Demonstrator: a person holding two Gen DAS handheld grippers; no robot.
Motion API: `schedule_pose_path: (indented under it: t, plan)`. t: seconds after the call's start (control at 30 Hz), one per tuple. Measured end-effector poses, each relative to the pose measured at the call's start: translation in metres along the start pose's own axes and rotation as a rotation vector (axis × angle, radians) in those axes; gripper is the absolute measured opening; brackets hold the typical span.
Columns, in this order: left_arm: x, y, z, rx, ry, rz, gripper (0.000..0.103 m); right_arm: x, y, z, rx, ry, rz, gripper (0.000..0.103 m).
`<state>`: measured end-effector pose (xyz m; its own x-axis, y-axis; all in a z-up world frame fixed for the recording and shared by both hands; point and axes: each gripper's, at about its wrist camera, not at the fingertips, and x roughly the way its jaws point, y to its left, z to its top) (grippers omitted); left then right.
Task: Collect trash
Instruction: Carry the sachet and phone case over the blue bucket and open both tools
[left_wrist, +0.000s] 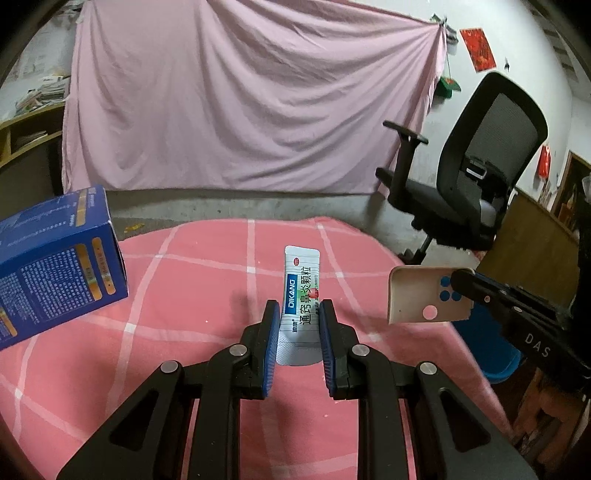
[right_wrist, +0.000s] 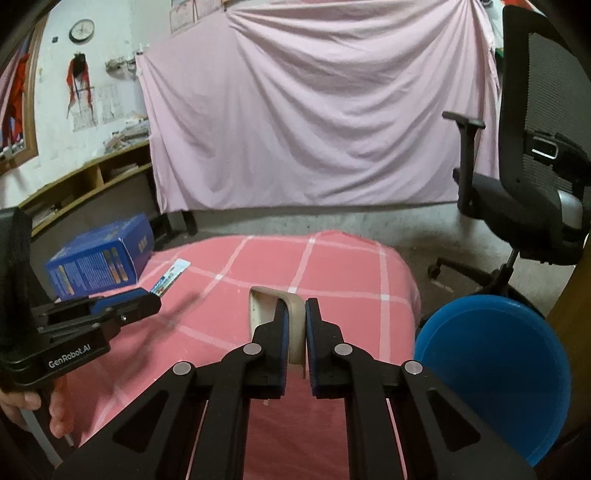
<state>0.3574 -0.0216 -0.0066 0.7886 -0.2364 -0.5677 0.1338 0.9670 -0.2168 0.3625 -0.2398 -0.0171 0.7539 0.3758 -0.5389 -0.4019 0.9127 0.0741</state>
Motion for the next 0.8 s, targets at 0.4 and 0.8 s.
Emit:
schedule_pose_path:
  t: [0.4, 0.8]
  plan:
    - [-0.052, -0.072, 0.025, 0.078, -0.281, -0.059, 0.018, -0.073, -0.023, 0.009, 0.06, -0.337, -0.124, 0.007]
    - [-0.062, -0.18, 0.028, 0.29, -0.437, -0.201, 0.018, -0.155, -0.082, -0.006, 0.16, -0.645, -0.313, 0.007]
